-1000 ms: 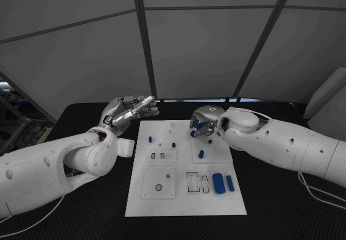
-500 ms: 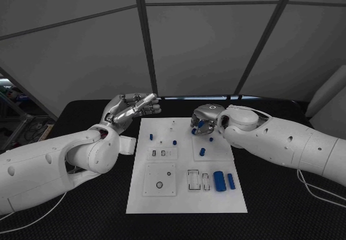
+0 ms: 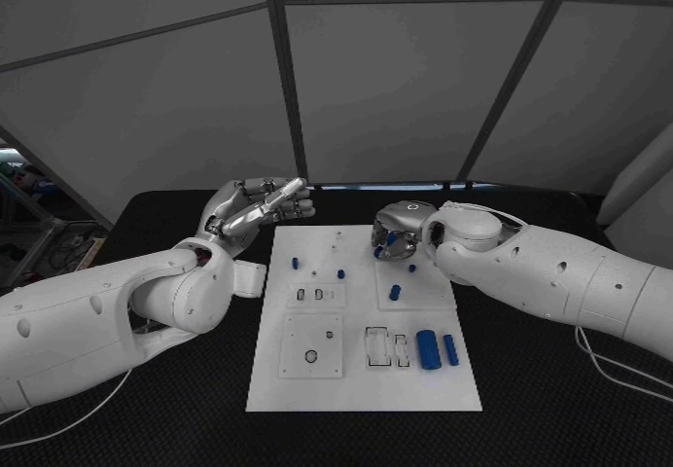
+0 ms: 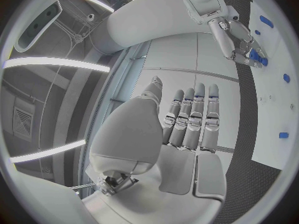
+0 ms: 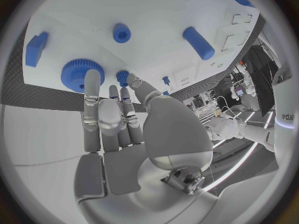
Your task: Assemble the parts on the task board
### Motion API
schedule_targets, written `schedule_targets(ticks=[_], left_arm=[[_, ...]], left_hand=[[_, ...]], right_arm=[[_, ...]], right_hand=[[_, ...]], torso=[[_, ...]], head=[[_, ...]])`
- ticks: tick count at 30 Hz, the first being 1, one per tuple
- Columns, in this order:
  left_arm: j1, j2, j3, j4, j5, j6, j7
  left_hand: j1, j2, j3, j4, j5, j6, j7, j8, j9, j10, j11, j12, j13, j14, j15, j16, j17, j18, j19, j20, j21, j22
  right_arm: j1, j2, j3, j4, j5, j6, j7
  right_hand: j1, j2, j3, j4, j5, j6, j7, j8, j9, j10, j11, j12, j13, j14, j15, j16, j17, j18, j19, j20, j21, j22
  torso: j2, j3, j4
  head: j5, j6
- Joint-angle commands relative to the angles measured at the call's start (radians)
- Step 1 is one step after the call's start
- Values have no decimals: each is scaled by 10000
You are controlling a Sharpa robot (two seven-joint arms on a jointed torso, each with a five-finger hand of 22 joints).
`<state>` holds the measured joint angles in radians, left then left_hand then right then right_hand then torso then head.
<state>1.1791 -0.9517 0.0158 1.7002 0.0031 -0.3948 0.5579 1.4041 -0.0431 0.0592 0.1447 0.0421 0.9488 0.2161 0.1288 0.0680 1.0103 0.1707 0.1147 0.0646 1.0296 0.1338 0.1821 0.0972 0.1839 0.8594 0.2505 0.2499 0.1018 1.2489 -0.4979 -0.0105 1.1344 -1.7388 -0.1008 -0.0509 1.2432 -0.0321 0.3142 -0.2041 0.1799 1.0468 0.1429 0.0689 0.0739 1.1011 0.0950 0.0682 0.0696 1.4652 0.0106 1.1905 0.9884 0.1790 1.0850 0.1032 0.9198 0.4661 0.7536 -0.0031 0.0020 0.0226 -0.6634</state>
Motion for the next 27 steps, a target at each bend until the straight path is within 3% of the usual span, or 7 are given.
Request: schedule_targets(ticks=[1,19,23,27], left_arm=[[24,3,14,27,-24,118,44],[47,14,22,15,-24,102,20],[50,22,24,14,-24,100,17],[51,24,25,9,-24,100,12]], left_hand=[[-33,59,-26,-7,48,-11,66,-48,-15,0,48,-35,-9,25,23,-32,-9,-3,38,-4,-69,-10],[-13,121,-21,-44,49,14,72,-72,-13,21,51,-69,-4,53,23,-60,-14,-2,60,-3,-87,-29],[-13,121,-21,-44,49,14,72,-72,-13,21,51,-69,-4,53,23,-60,-14,-2,60,-3,-87,-29],[-7,138,-19,-55,49,20,74,-79,-13,26,52,-78,-3,60,23,-67,-15,-2,67,-3,-91,-34]], right_arm=[[18,19,-1,-19,6,172,116],[13,86,-34,-168,67,224,177],[12,76,-36,-177,69,117,181],[12,52,-37,-133,74,-203,221]], right_hand=[[22,127,93,13,-36,99,-11,51,14,93,-10,42,1,251,3,106,75,62,31,-22,55,21],[117,224,537,35,-142,278,-12,28,17,403,-59,25,-18,217,-41,366,285,61,-13,-64,236,114],[221,265,822,-1,-518,340,-4,15,16,516,-64,3,-27,209,-61,485,388,57,-39,-79,335,167],[360,366,1076,-47,-613,472,-18,54,39,826,-139,92,16,223,-117,613,533,67,-41,-111,426,215]], torso=[[27,-1,1],[49,-9,-1],[64,-8,-1],[48,-6,-6]], head=[[-1,-24],[24,-164],[33,-174],[42,-205]])
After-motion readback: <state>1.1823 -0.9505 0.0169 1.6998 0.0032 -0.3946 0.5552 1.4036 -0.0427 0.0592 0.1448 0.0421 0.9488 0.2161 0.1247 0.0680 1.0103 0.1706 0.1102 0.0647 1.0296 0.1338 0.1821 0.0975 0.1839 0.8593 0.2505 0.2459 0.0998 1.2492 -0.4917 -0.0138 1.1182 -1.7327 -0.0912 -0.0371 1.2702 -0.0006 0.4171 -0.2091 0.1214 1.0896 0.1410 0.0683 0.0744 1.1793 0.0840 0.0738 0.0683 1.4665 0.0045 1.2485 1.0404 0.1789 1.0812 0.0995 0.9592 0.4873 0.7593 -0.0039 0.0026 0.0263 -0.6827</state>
